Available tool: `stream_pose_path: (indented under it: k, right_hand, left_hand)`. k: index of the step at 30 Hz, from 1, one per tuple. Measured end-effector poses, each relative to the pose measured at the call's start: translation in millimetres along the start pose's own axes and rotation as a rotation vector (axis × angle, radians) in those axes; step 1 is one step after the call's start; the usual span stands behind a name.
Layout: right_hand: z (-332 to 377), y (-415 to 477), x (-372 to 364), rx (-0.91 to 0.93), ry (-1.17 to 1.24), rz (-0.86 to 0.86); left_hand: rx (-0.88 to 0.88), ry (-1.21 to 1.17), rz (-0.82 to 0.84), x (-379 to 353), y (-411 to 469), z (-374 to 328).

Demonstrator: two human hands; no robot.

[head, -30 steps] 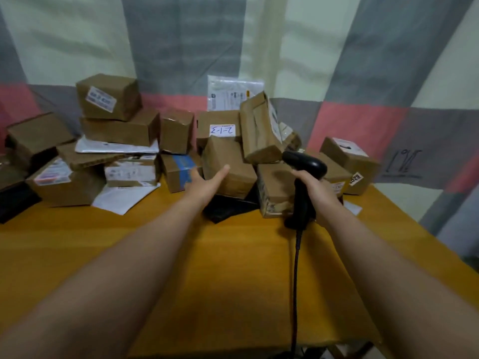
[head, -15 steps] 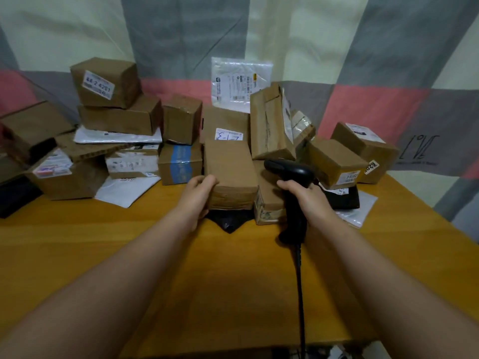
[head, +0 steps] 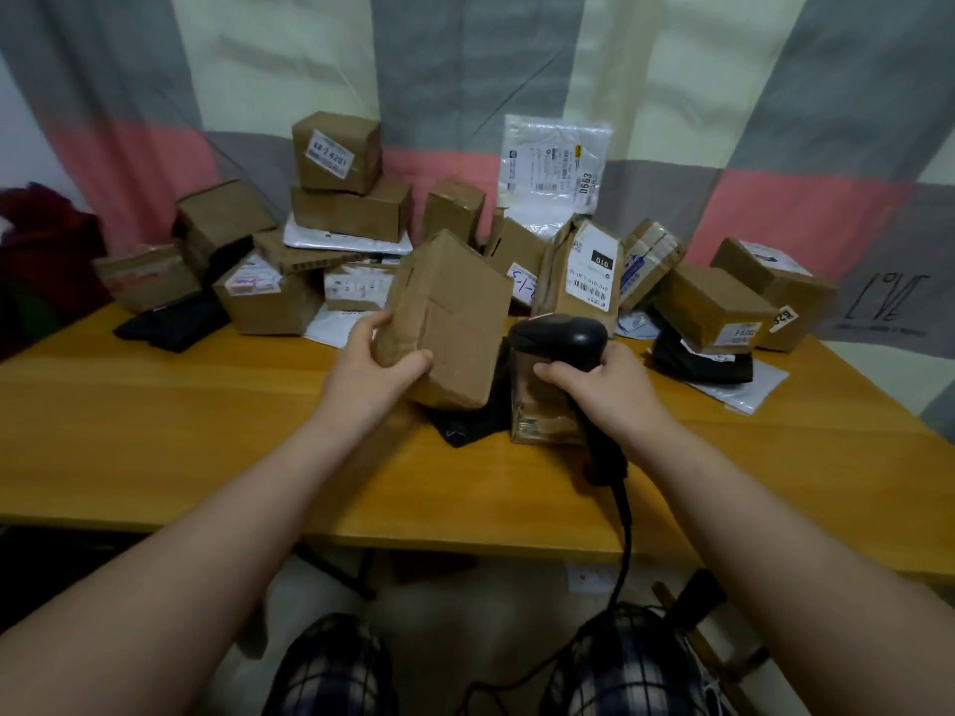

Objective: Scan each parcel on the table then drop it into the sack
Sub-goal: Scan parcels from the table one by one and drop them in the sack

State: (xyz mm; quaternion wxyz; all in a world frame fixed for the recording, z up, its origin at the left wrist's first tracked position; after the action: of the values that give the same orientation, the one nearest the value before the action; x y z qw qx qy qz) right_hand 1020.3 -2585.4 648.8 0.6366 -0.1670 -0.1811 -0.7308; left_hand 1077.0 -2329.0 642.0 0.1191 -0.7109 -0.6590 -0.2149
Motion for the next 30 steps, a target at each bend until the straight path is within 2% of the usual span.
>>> stream_pose_path:
  k: [3,5,7,9,11,14,17,20,22,27,30]
  right_hand:
    - [17,-15,-5,0.069,0.088,-0.041]
    - [19,-21,-11,0.095,0.167,-0.045]
    - [19,-24,-20,0.123,0.218,-0.020]
    - [22,-28,-31,0.127,0.247,0.024]
    - [20,-27,-40,0.118,0.282,0.065]
    - [26,-24,-49,0.109,0.301,0.092]
    - [33,-17,-60,0.092,0.348,0.128]
    - [44,-8,-76,0.080,0.394,0.179]
    - [47,-2,-83,0.062,0.418,0.196]
    - [41,6,-106,-0.050,0.504,0.264]
    - [37,4,-114,-0.067,0.486,0.280]
  left_hand:
    - [-0.221,0.600,-0.141,25,-23,-30]
    - [-0.293,0.888,-0.089,20,-35,-29]
    - [-0.288,1.009,0.020,13,-40,-9]
    - [-0.270,0.928,0.128,12,-43,5]
    - [-0.309,0.829,0.165,11,-45,5]
    - [-0.263,0.638,0.007,34,-39,3]
    - [-0.042,0.471,-0.109,60,-20,28]
    - [0.238,0.235,0.019,58,-9,59]
    - [0.333,0.068,0.092,46,-13,65]
    - [0.340,-0.132,0.163,30,-26,76]
    - [0.237,-0.277,0.100,39,-23,73]
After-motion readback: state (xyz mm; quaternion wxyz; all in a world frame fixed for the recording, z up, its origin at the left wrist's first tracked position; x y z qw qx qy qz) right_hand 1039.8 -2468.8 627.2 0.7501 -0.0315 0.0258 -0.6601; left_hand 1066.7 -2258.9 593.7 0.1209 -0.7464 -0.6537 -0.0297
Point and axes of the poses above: each hand's wrist, its own y-axis towards the middle knuckle, its own x-axis out of the back of the hand, z = x × y, the point moved 10 cm from there along y, towards the middle knuckle, and after that the axes turned 9 degrees about z, right-handed, at the moved point
